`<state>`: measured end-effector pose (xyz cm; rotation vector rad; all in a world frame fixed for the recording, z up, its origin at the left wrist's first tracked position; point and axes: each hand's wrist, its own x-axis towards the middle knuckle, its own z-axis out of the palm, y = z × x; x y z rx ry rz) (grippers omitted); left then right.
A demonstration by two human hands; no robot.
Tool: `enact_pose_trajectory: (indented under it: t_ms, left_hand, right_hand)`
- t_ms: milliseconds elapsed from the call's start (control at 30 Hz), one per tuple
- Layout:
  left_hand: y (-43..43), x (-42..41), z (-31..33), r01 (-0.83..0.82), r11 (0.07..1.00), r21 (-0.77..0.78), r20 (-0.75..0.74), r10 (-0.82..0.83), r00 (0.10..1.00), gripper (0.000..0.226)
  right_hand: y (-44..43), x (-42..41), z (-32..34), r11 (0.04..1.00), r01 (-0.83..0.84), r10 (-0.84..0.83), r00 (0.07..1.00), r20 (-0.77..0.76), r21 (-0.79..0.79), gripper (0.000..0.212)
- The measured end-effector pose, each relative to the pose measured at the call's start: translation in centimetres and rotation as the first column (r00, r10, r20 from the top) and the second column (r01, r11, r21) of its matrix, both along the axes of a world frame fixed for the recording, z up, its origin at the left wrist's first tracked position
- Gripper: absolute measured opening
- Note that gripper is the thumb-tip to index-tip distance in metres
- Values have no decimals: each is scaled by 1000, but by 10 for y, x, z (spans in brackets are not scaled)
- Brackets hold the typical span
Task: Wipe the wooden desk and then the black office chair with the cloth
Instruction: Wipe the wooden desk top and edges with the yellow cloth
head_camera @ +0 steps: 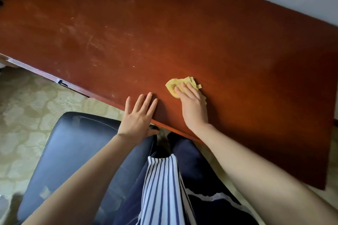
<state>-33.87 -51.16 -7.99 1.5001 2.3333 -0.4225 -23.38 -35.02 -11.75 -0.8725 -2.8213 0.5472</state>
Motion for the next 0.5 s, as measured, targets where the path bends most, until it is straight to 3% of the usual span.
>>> enact_pose_trajectory:
  t_ms: [233,367,500]
  left_hand:
    - [5,31,2,154,988,1,2,-154,988,96]
    - [20,49,3,177,984,-34,40,-175,984,94]
    - [32,63,6,178,980,-91,8,-178,984,96]
  right_hand:
    - [-55,88,2,996,72,-71,997,-39,44,55]
    - [-56,149,2,951,304,-299,951,-77,56,50]
    - [-47,212,4,833,553,-551,831,-73,9,45]
